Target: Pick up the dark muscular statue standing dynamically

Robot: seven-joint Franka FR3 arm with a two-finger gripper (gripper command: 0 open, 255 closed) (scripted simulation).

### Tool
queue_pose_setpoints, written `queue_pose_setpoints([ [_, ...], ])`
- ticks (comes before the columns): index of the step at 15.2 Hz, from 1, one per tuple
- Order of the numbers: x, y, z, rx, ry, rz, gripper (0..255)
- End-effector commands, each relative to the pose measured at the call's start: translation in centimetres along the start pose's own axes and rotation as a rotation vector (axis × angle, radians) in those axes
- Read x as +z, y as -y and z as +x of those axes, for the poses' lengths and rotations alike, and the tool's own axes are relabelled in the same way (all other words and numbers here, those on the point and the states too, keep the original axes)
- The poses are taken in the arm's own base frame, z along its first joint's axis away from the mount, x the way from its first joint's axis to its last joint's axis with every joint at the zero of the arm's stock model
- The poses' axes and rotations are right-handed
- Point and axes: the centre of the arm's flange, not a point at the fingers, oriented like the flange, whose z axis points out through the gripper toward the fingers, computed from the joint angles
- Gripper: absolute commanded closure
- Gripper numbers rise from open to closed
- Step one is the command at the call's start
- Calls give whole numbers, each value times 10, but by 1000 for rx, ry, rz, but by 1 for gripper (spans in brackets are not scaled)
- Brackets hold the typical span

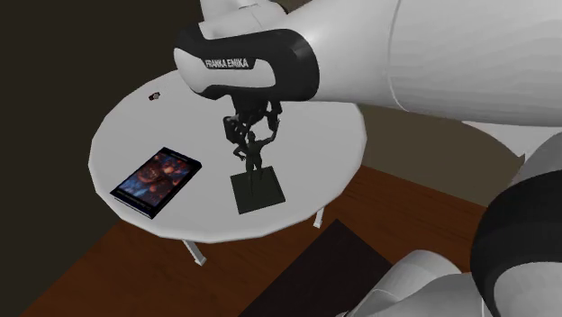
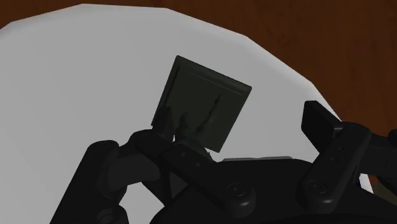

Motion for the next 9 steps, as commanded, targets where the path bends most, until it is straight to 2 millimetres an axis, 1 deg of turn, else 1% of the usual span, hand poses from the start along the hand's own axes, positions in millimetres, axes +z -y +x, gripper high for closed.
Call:
queue_pose_setpoints([
  [1, 10, -8, 21, -5, 2, 0, 0],
  [9, 57, -45, 110, -22, 13, 4, 0],
])
